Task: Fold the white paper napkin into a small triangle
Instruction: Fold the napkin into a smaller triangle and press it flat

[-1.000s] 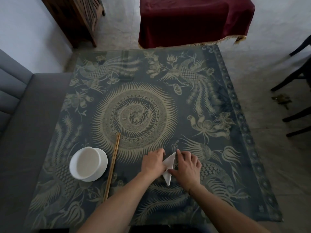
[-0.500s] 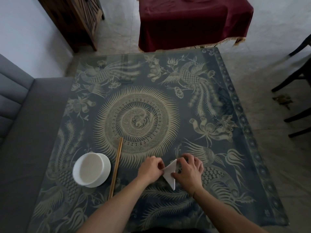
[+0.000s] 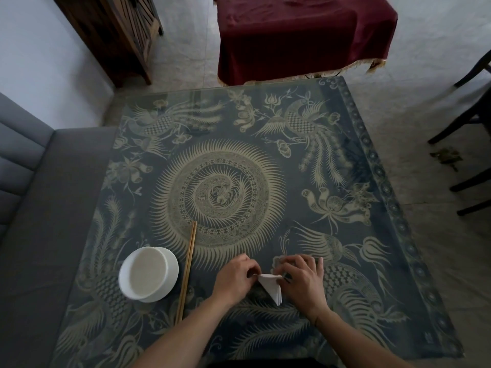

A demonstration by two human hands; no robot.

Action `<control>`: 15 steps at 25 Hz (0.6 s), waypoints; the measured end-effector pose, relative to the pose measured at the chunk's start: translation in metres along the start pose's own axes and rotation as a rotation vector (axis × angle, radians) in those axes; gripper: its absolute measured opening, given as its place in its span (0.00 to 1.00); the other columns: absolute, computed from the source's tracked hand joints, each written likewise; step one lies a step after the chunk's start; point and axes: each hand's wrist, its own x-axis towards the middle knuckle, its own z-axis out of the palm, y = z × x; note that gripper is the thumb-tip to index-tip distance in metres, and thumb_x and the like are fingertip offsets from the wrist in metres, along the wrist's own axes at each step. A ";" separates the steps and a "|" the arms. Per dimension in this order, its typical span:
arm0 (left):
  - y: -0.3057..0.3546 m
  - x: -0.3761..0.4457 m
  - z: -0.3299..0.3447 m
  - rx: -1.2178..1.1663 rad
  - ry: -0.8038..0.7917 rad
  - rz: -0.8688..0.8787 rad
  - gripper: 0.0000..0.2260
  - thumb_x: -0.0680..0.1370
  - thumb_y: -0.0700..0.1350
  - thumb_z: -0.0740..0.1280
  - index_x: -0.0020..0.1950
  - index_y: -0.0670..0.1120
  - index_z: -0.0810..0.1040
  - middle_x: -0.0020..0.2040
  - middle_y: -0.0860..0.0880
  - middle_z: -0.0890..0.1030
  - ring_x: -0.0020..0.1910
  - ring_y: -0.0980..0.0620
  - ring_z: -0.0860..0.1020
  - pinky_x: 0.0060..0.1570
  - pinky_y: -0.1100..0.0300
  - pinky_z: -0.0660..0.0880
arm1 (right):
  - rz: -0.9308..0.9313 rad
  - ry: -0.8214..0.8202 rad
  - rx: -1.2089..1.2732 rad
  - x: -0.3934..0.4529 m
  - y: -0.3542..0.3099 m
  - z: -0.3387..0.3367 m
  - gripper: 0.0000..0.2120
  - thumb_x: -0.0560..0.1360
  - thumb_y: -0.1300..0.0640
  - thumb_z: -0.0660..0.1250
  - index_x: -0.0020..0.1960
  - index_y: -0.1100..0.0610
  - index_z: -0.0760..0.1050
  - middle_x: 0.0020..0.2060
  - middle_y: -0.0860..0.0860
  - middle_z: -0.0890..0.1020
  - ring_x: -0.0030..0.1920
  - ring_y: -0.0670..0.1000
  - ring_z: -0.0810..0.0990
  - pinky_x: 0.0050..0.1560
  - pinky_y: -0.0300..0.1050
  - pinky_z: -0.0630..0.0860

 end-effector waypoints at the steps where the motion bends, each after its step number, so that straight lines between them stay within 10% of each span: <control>1: 0.000 0.000 0.000 -0.002 0.003 -0.004 0.04 0.75 0.44 0.72 0.48 0.54 0.82 0.44 0.57 0.75 0.47 0.57 0.76 0.43 0.59 0.73 | -0.021 0.007 0.007 -0.002 0.001 -0.001 0.10 0.65 0.55 0.80 0.41 0.43 0.82 0.49 0.43 0.81 0.57 0.57 0.74 0.65 0.77 0.56; 15: -0.002 -0.005 0.006 -0.026 0.012 -0.021 0.07 0.76 0.43 0.69 0.49 0.54 0.83 0.47 0.57 0.77 0.47 0.57 0.77 0.43 0.58 0.75 | -0.099 0.027 -0.049 -0.010 0.007 -0.011 0.11 0.64 0.58 0.80 0.40 0.44 0.84 0.47 0.46 0.82 0.54 0.57 0.78 0.60 0.73 0.66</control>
